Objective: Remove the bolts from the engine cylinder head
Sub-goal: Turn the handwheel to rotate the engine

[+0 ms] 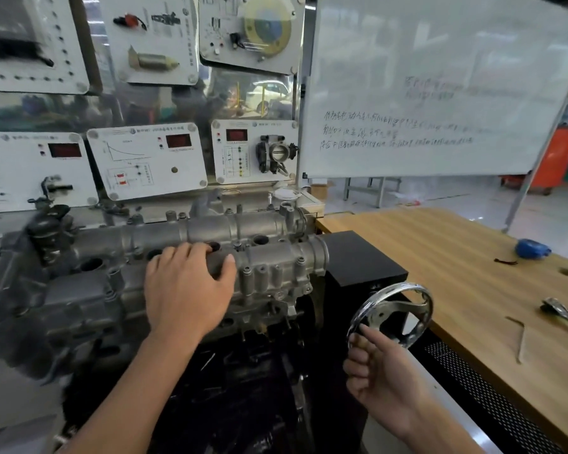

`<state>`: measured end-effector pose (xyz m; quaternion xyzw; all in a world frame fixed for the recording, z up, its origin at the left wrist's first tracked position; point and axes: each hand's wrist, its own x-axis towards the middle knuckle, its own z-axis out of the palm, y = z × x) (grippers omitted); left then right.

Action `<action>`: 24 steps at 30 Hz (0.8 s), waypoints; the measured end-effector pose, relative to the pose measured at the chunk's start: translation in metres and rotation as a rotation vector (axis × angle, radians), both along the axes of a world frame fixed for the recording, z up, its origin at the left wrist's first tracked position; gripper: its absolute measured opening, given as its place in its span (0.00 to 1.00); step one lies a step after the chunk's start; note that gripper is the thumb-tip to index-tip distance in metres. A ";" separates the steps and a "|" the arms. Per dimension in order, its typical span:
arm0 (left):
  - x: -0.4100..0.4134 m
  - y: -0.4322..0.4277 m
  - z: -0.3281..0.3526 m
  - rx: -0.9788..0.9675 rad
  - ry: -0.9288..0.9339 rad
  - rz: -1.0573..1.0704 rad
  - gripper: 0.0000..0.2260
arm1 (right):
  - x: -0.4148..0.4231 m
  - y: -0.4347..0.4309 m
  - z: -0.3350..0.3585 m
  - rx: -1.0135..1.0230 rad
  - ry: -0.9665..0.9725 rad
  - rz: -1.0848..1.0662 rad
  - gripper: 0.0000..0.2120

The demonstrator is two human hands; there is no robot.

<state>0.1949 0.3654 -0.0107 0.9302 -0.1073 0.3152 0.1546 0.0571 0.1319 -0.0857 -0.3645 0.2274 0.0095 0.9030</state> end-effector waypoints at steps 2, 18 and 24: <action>-0.003 -0.003 -0.002 -0.018 -0.012 0.009 0.22 | 0.002 -0.005 -0.002 -0.025 0.017 0.002 0.09; -0.019 -0.001 -0.012 -0.113 -0.026 -0.009 0.22 | 0.019 0.014 -0.017 0.001 0.055 0.055 0.08; -0.006 -0.002 -0.009 -0.056 -0.177 0.012 0.17 | 0.045 0.024 0.005 -0.042 0.011 0.053 0.10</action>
